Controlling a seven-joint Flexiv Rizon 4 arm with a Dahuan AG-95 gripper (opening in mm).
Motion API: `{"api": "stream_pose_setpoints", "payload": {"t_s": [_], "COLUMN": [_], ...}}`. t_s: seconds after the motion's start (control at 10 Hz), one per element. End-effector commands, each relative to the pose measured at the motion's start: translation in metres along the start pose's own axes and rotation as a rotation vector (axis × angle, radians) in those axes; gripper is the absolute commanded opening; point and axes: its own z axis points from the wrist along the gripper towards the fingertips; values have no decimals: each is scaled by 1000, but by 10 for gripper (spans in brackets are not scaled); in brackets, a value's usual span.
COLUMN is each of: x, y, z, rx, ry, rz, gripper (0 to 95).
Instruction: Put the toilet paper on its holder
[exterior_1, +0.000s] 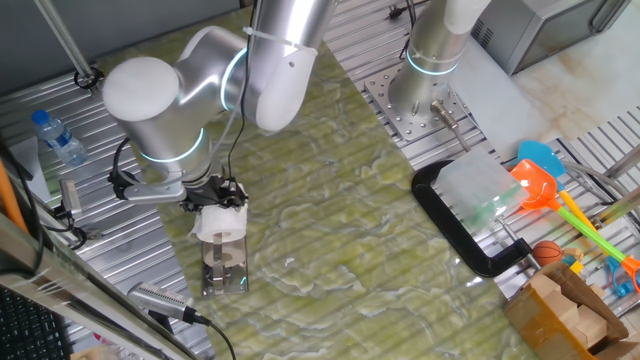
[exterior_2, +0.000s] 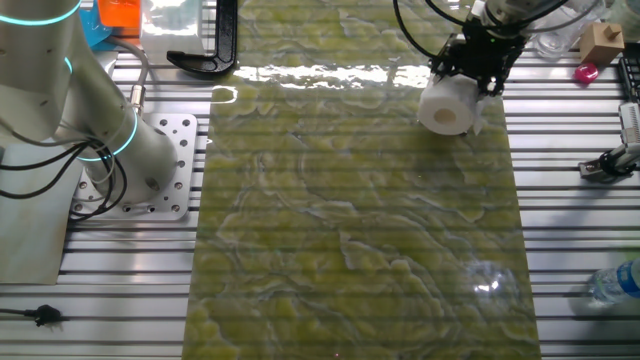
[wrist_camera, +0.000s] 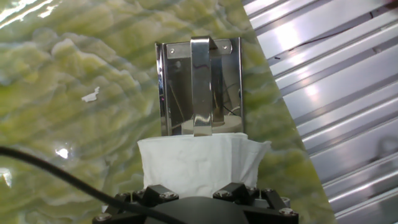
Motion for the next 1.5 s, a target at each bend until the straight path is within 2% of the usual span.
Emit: {"api": "stream_pose_setpoints", "payload": {"t_s": [0.1,0.7,1.0,1.5], "x": [0,0,-2,-22], "y": [1,1,0,-7], "z": [0,0,-1,-10], "rx": [3,4,0,-2], "ry": [-3,-11,-15,-15], "rz": [-15,-42,-26,10], "gripper": [0,0,0,0]}}
